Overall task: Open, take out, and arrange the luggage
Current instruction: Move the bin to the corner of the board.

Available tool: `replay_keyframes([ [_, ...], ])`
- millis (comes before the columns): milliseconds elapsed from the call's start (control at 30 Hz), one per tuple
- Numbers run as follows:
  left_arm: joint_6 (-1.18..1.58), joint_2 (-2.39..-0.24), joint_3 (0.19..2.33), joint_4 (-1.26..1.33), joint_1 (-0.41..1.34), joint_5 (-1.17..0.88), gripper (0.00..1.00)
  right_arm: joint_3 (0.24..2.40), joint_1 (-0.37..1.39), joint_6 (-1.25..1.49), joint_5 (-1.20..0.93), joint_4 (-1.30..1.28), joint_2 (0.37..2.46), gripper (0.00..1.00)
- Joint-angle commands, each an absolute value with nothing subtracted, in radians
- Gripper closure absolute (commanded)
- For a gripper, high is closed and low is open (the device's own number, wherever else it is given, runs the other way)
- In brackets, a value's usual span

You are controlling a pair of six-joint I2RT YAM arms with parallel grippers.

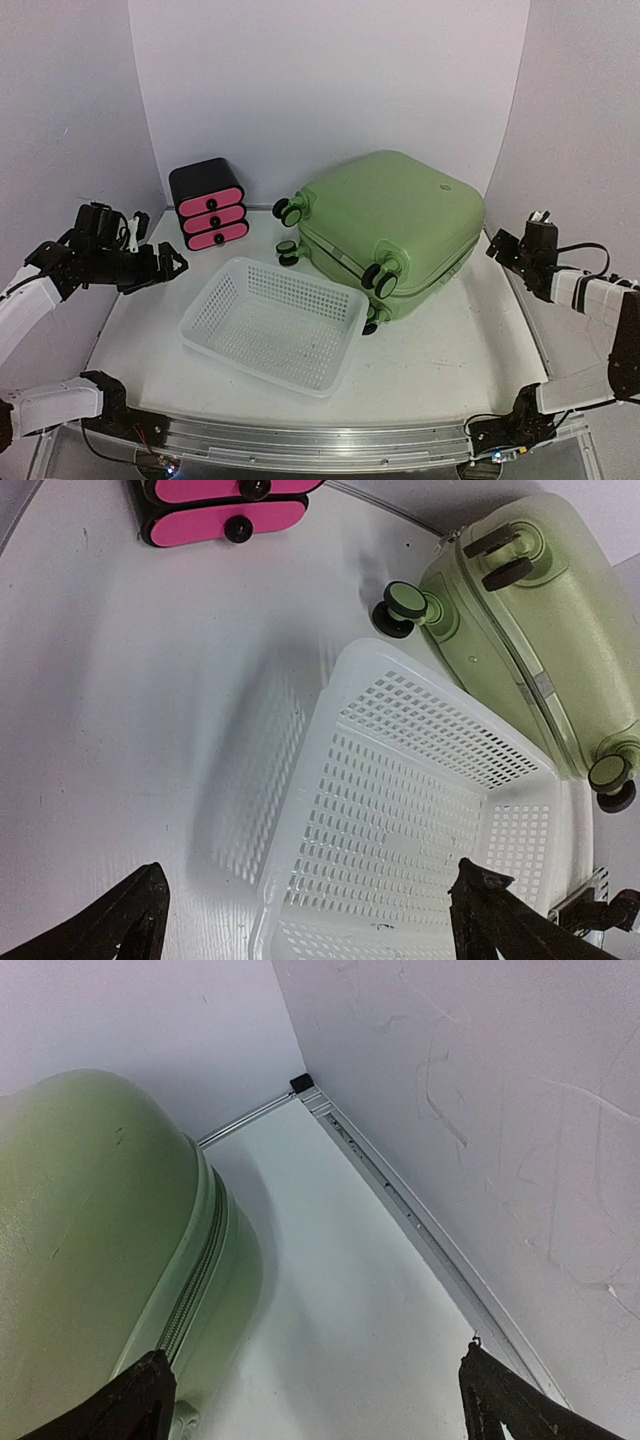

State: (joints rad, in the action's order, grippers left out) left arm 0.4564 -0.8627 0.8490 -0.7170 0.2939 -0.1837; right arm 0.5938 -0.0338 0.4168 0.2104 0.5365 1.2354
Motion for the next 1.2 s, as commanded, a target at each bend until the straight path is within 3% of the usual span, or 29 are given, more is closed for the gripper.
replay_keyframes([
  [0,0.422,-0.845,0.872,-0.709,0.296,-0.234,0.01,0.637,-0.032,0.477,0.185,0.489,1.202,0.02],
  [233,0.382,-0.895,0.862,-0.713,0.296,-0.254,0.01,0.644,-0.032,0.483,0.099,0.454,1.197,0.02],
  [700,0.359,-1.231,0.968,-0.713,0.335,-0.206,0.04,0.693,-0.032,0.446,0.033,0.393,1.114,0.02],
  [1167,0.351,-1.507,1.123,-0.806,0.536,0.163,0.21,0.690,-0.032,0.439,0.047,0.371,1.060,0.02],
])
